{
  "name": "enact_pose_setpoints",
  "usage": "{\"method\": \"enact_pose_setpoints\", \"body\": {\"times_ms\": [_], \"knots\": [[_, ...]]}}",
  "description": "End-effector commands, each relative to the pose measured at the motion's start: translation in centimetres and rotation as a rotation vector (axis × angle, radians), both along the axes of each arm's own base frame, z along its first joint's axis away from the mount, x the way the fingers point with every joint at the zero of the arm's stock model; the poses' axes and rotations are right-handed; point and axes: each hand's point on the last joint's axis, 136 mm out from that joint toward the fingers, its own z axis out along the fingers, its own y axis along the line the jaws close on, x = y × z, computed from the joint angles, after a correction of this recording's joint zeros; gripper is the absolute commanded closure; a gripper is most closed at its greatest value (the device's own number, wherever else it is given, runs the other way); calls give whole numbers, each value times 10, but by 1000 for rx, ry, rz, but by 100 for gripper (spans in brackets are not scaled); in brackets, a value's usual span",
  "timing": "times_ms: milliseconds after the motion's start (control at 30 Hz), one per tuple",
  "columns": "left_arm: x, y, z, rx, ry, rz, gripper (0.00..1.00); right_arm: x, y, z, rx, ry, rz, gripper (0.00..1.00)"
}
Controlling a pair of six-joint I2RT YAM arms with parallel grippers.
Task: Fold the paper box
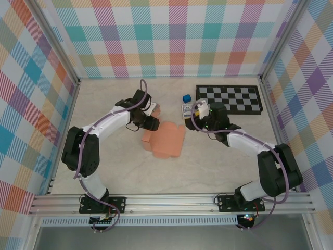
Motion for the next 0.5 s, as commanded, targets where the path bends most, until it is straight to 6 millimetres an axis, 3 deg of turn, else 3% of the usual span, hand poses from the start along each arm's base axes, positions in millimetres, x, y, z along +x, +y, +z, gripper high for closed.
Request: {"method": "enact_pose_setpoints", "body": {"times_ms": [0, 267, 467], "knots": [[-15, -16, 5, -29, 17, -208, 46, -7, -9, 5, 42, 74, -19, 43], [-36, -40, 12, -145, -28, -525, 46, -11, -22, -14, 155, 290, -105, 44], [-30, -37, 7, -99, -43, -554, 42, -17, -16, -40, 295, 409, -163, 45]]}}
